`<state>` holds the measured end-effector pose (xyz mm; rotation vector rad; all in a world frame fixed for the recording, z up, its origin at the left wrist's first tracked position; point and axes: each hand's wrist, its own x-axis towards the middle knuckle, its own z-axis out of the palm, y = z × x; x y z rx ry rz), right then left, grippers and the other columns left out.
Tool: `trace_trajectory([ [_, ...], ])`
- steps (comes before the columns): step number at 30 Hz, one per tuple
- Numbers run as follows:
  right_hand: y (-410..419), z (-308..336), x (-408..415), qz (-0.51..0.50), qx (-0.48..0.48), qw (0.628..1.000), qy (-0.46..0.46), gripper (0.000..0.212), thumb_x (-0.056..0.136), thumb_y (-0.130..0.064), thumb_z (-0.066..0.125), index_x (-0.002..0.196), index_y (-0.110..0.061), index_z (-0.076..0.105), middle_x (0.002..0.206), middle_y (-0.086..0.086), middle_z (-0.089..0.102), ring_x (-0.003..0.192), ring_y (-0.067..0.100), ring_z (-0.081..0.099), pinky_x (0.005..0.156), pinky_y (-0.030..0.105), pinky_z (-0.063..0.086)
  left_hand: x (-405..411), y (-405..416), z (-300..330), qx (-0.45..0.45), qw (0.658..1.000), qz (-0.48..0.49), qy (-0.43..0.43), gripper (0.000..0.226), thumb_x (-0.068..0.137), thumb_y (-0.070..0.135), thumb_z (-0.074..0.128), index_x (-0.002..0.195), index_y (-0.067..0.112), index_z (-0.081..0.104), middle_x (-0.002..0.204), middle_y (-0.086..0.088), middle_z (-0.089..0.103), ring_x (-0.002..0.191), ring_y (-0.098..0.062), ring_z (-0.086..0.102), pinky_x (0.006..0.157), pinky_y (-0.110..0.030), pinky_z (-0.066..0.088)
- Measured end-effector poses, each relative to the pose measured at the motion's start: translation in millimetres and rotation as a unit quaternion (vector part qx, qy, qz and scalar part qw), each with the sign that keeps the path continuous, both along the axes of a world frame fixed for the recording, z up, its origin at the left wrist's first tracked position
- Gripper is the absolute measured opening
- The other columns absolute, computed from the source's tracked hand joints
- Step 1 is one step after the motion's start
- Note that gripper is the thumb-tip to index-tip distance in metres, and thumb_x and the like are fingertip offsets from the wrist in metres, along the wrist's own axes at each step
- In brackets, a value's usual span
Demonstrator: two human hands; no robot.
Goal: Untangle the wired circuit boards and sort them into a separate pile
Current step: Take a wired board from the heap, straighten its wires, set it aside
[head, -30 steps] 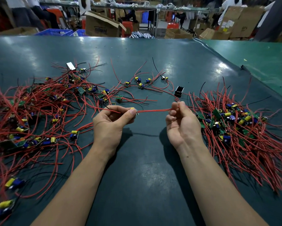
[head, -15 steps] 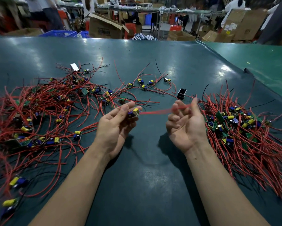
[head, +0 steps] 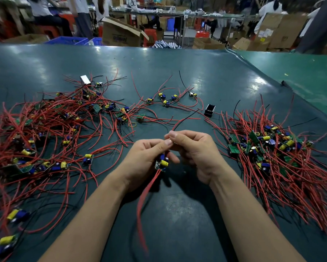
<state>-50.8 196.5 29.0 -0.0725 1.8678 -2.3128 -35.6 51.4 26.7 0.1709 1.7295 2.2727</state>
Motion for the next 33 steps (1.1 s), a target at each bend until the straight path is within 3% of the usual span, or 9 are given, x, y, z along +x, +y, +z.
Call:
trace_trajectory([
  [1, -2, -1, -1, -0.027, -0.006, 1.0, -0.005, 0.012, 0.08, -0.022, 0.074, 0.072, -0.013, 0.076, 0.059, 0.002, 0.063, 0.044, 0.01, 0.036, 0.049, 0.017, 0.037, -1, 1, -1, 0.007, 1.0, 0.015, -0.002, 0.018, 0.083, 0.02, 0.061, 0.078, 0.006, 0.072, 0.069, -0.013, 0.07, 0.052, -0.015, 0.059, 0.054, -0.023, 0.048],
  [3, -3, -2, -3, -0.07, -0.012, 0.997, -0.006, 0.015, 0.086, -0.016, 0.071, 0.071, -0.013, 0.073, 0.05, -0.001, 0.051, 0.045, 0.015, 0.035, 0.041, 0.016, 0.029, -3, 2, -3, 0.018, 0.999, 0.042, -0.005, 0.013, 0.087, 0.011, 0.061, 0.086, 0.002, 0.069, 0.075, -0.015, 0.072, 0.06, -0.019, 0.063, 0.062, -0.028, 0.052],
  [6, -4, -2, -4, -0.104, -0.001, 0.995, 0.013, 0.01, 0.088, -0.013, 0.069, 0.078, -0.009, 0.069, 0.042, -0.009, 0.041, 0.036, 0.006, 0.03, 0.039, 0.016, 0.026, -5, 2, -4, 0.002, 0.998, 0.057, 0.009, 0.013, 0.086, 0.011, 0.061, 0.085, 0.0, 0.068, 0.075, -0.015, 0.072, 0.063, -0.017, 0.066, 0.065, -0.025, 0.056],
  [10, -8, -5, -3, -0.128, -0.019, 0.991, 0.024, 0.006, 0.087, -0.013, 0.072, 0.083, -0.011, 0.067, 0.046, -0.008, 0.047, 0.036, 0.006, 0.037, 0.044, 0.019, 0.034, -1, 4, -3, 0.007, 0.999, 0.046, 0.009, 0.017, 0.076, 0.017, 0.067, 0.082, 0.0, 0.07, 0.073, -0.013, 0.07, 0.064, -0.02, 0.066, 0.065, -0.028, 0.055],
  [15, -9, -4, -2, -0.087, -0.018, 0.996, 0.01, 0.006, 0.085, -0.016, 0.073, 0.084, -0.012, 0.069, 0.053, -0.003, 0.056, 0.039, 0.011, 0.044, 0.039, 0.016, 0.029, -3, 5, -2, 0.01, 0.996, 0.093, -0.009, 0.009, 0.089, -0.002, 0.059, 0.087, -0.007, 0.066, 0.08, -0.023, 0.065, 0.08, -0.033, 0.059, 0.082, -0.045, 0.048],
  [20, -5, -3, 0, -0.047, 0.005, 0.999, -0.002, 0.005, 0.082, -0.014, 0.074, 0.082, -0.009, 0.073, 0.048, -0.006, 0.055, 0.035, 0.005, 0.036, 0.036, 0.014, 0.026, -3, 5, -4, 0.013, 0.994, 0.105, -0.004, 0.011, 0.087, 0.003, 0.063, 0.091, -0.006, 0.068, 0.083, -0.024, 0.064, 0.081, -0.033, 0.057, 0.078, -0.042, 0.047],
  [25, -8, -2, -1, -0.073, -0.019, 0.997, -0.013, 0.004, 0.08, -0.014, 0.076, 0.076, -0.013, 0.077, 0.063, 0.007, 0.062, 0.049, 0.017, 0.047, 0.039, 0.017, 0.029, -2, 5, -5, -0.007, 0.997, 0.072, 0.024, 0.012, 0.079, 0.017, 0.069, 0.081, 0.007, 0.076, 0.081, -0.014, 0.072, 0.075, -0.024, 0.067, 0.071, -0.03, 0.055],
  [30, -12, -5, 1, -0.114, 0.015, 0.993, 0.024, 0.008, 0.084, -0.016, 0.075, 0.078, -0.01, 0.074, 0.047, -0.005, 0.051, 0.037, 0.006, 0.035, 0.036, 0.015, 0.026, -4, 6, -6, 0.021, 0.994, 0.107, 0.009, 0.016, 0.077, 0.011, 0.07, 0.086, -0.003, 0.073, 0.094, -0.029, 0.069, 0.088, -0.033, 0.062, 0.09, -0.048, 0.049],
  [33, -13, -3, 0, -0.095, -0.018, 0.995, 0.003, 0.015, 0.087, -0.018, 0.072, 0.074, -0.01, 0.075, 0.047, -0.005, 0.046, 0.037, 0.006, 0.032, 0.036, 0.014, 0.023, -5, 6, -5, 0.056, 0.993, 0.104, 0.001, 0.026, 0.07, 0.011, 0.071, 0.088, -0.008, 0.069, 0.095, -0.028, 0.068, 0.089, -0.031, 0.061, 0.09, -0.041, 0.05],
])
